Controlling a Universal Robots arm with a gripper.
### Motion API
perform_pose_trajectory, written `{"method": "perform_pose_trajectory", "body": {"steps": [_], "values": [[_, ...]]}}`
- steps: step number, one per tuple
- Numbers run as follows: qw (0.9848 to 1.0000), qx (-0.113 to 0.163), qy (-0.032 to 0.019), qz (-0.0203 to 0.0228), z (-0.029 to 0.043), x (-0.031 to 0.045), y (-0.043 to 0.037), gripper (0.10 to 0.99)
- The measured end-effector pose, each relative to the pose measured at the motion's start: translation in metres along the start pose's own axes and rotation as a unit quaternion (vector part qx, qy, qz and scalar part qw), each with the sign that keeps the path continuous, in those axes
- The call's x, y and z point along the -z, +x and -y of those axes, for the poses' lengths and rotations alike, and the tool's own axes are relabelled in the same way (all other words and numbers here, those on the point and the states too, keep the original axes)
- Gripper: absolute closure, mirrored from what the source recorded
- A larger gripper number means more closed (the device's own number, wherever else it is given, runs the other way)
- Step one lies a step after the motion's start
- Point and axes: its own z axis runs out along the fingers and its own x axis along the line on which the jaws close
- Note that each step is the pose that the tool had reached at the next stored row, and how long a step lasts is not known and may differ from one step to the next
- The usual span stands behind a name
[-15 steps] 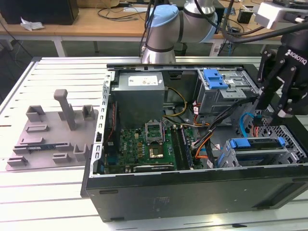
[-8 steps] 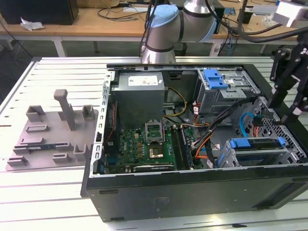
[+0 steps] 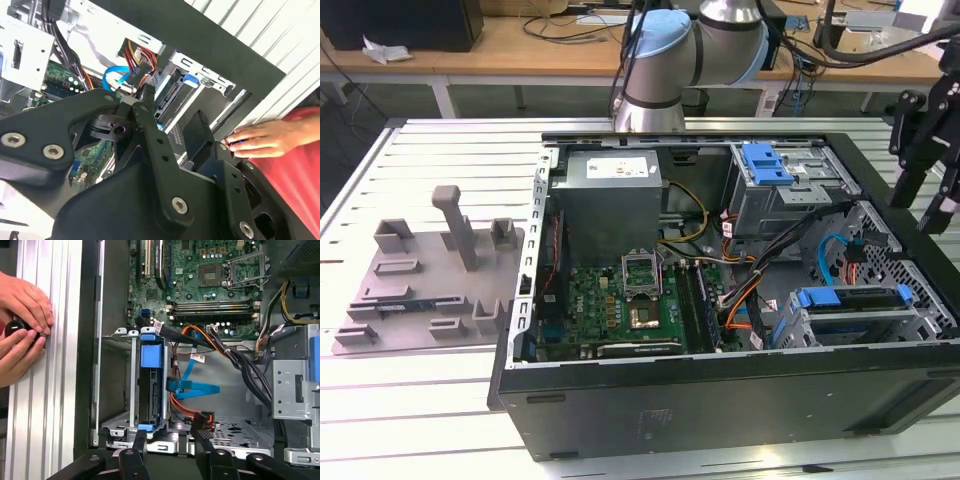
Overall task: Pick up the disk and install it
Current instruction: 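Insert the first disk wire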
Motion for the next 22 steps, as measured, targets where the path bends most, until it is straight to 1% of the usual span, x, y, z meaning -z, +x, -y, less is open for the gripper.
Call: {"method": "perform_pose_trajectory", "body": {"steps": [2, 3, 4, 5, 6, 9, 10, 11, 12, 15, 19, 22], "values": [[1.0, 0.0, -0.0017, -0.0059, 0.0011, -0.0004, -0.0055, 0.58], [0.9999, 0.0, -0.0028, -0.0101, 0.0018, -0.0004, -0.0098, 0.58], [0.9999, 0.0, -0.0036, -0.0129, 0.0022, -0.0005, -0.0127, 0.58], [0.9998, 0.0, -0.0048, -0.0171, 0.0027, -0.0009, -0.0173, 0.58], [0.9997, 0.0, -0.0062, -0.0224, 0.0033, -0.0014, -0.0226, 0.58], [0.9995, -0.001, -0.0089, -0.0298, 0.004, -0.0038, -0.03, 0.58], [0.9995, -0.002, -0.0097, -0.0309, 0.0041, -0.0048, -0.0312, 0.58], [0.9994, -0.006, -0.0118, -0.0324, 0.0043, -0.0066, -0.0321, 0.58], [0.9993, -0.009, -0.0129, -0.0328, 0.0043, -0.0073, -0.0324, 0.58], [0.9991, -0.02, -0.0163, -0.032, 0.0045, -0.0097, -0.033, 0.58], [0.9989, -0.03, -0.0189, -0.0311, 0.0047, -0.0125, -0.0336, 0.58], [0.9985, -0.04, -0.0217, -0.0302, 0.0051, -0.0165, -0.0345, 0.58]]}}
